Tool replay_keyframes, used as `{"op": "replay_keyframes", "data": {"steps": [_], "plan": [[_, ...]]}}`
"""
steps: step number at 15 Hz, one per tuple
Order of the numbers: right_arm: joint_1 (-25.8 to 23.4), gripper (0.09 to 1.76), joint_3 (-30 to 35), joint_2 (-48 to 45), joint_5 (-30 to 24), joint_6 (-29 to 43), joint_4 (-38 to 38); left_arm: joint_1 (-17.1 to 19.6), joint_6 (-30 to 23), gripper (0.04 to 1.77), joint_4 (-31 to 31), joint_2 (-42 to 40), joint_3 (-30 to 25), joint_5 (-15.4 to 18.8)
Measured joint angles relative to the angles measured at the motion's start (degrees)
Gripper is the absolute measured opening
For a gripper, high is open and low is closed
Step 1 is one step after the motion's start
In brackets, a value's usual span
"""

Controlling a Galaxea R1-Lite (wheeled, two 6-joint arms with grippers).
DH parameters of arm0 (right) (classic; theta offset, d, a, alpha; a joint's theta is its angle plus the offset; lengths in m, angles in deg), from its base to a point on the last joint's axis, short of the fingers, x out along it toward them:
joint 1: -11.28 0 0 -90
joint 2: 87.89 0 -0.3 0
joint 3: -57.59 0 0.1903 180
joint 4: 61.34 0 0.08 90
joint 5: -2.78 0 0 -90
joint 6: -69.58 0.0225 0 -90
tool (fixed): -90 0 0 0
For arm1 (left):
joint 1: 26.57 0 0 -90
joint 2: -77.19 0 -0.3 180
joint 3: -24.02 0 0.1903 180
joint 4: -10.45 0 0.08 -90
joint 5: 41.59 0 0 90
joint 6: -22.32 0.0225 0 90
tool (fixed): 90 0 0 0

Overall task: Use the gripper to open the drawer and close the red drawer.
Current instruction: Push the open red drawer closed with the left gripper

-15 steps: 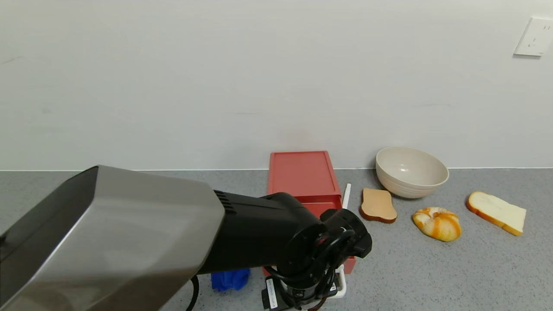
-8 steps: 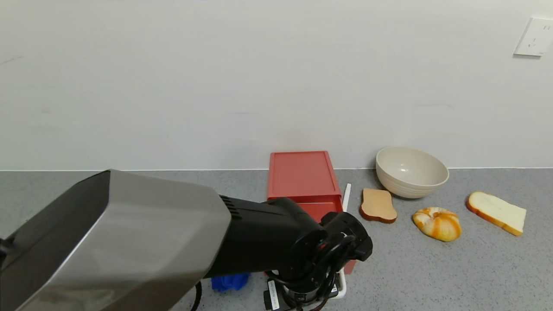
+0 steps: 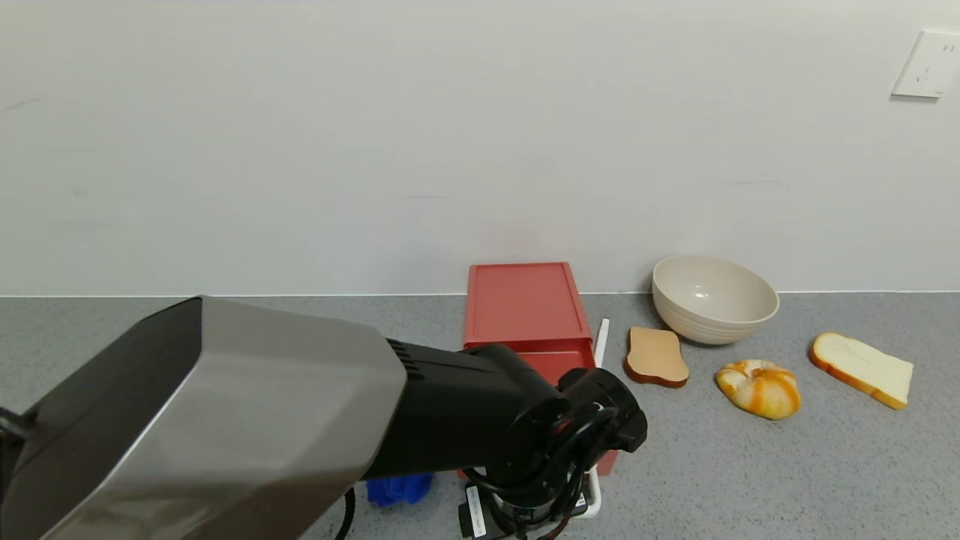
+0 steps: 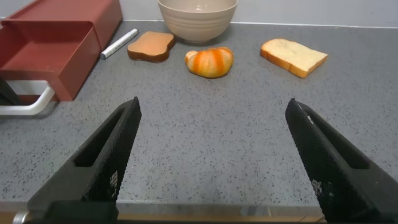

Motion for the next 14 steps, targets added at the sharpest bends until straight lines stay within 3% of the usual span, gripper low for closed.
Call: {"op": "replay_keyframes", "data": {"steps": [14], "plan": [[0.0,1.71,0.0,0.0,0.0,0.0,0.0,2.2,0.4,1.72,-1.4,1.2,2.4,-3.8]]}}
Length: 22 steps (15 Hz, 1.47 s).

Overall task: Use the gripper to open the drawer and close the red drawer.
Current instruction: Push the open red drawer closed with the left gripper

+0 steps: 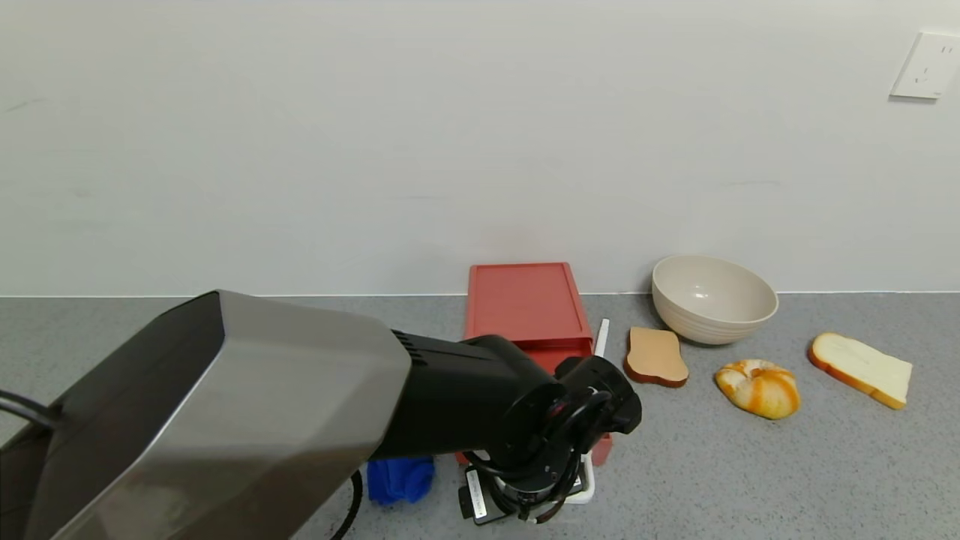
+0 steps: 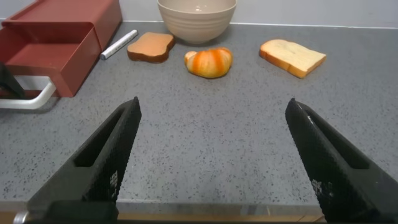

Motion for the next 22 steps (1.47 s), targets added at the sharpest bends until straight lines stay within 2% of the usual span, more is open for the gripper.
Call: {"op": "replay_keyframes", "data": {"steps": [10,13,22], "plan": [[0.0,1.71,0.0,0.0,0.0,0.0,0.0,1.7,0.8,1.72,-0.2,0.7,3.1,-0.7],[0.0,1.71,0.0,0.0,0.0,0.0,0.0,2.8,2.5,1.72,-0.9,1.0,4.6,-1.8],[0.0,1.71,0.0,0.0,0.0,0.0,0.0,5.2,4.4,1.72,-0.4,3.2,8.5,-1.9]]}}
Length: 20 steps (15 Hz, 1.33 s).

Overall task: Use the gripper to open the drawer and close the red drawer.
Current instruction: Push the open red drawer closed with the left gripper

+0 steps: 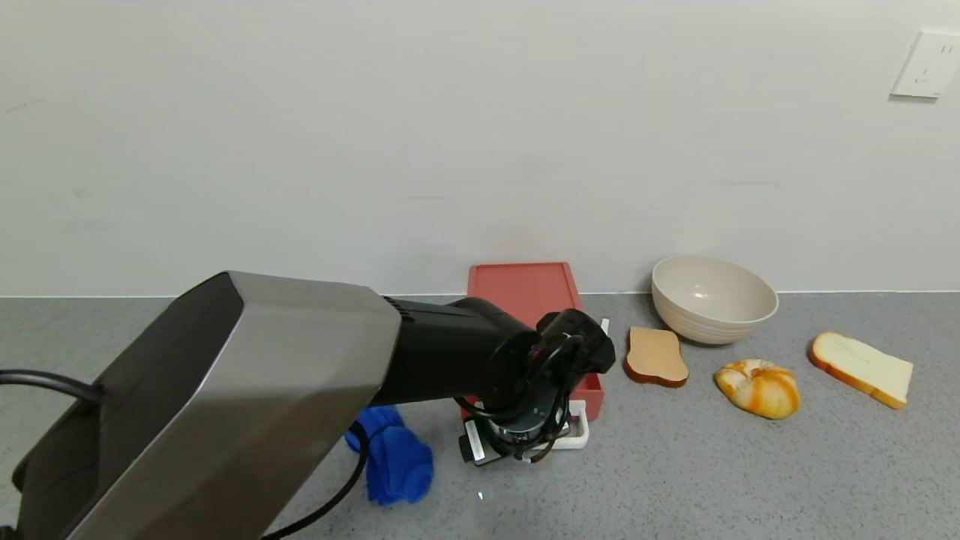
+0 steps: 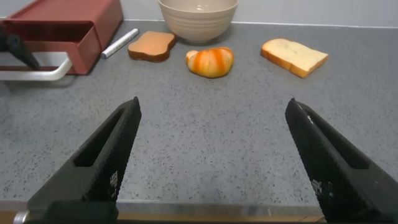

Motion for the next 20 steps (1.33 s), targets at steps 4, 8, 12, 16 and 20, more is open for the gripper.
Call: {"op": "replay_keyframes", "data": {"steps": [4,8,12,16,20], "plan": [[0.0,1.71,0.0,0.0,0.0,0.0,0.0,1.2,1.0,1.72,-0.2,0.9,1.8,-0.3],[0.0,1.71,0.0,0.0,0.0,0.0,0.0,2.3,1.7,1.72,0.0,1.6,3.7,-0.1],[0.0,1.71,0.0,0.0,0.0,0.0,0.0,3.5,3.1,1.72,0.0,2.5,6.2,0.0],[0.0,1.71,0.0,0.0,0.0,0.0,0.0,4.5,4.0,1.72,0.0,3.3,7.2,0.0],[0.0,1.71,0.0,0.0,0.0,0.0,0.0,5.6,5.1,1.72,0.0,4.0,8.1,0.0]]}}
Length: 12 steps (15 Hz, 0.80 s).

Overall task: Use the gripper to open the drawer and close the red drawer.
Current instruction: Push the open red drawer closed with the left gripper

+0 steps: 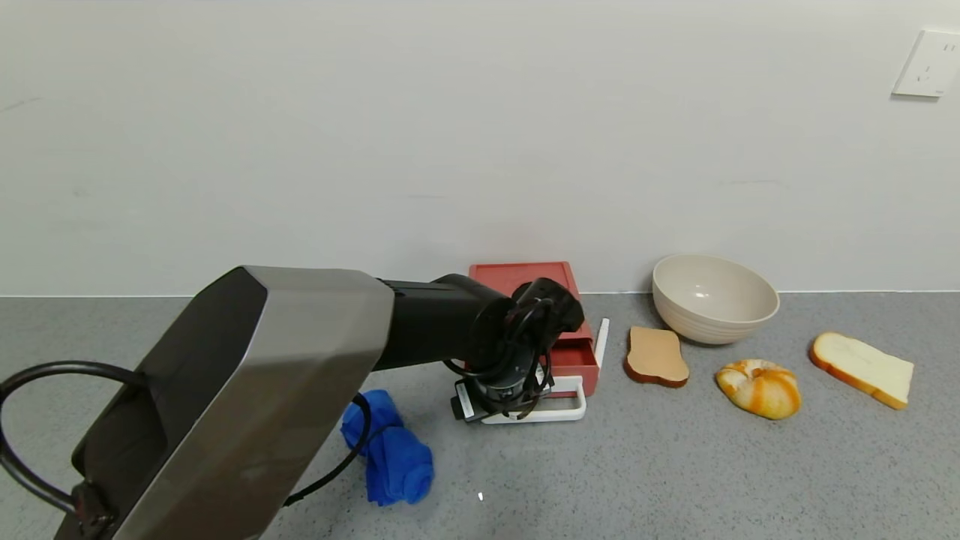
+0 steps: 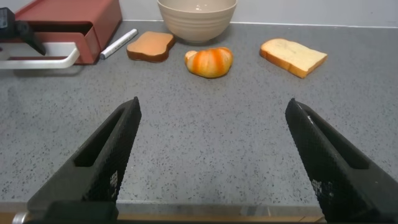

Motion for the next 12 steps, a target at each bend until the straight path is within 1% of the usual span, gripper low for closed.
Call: {"op": "replay_keyframes", "data": {"steps": [7,12], "plan": [[0.0,1.71,0.0,0.0,0.0,0.0,0.0,2.0,2.3,1.72,-0.2,1.2,2.9,0.0],[0.0,1.71,0.0,0.0,0.0,0.0,0.0,3.3,4.1,1.72,-2.8,1.8,3.4,0.0]]}}
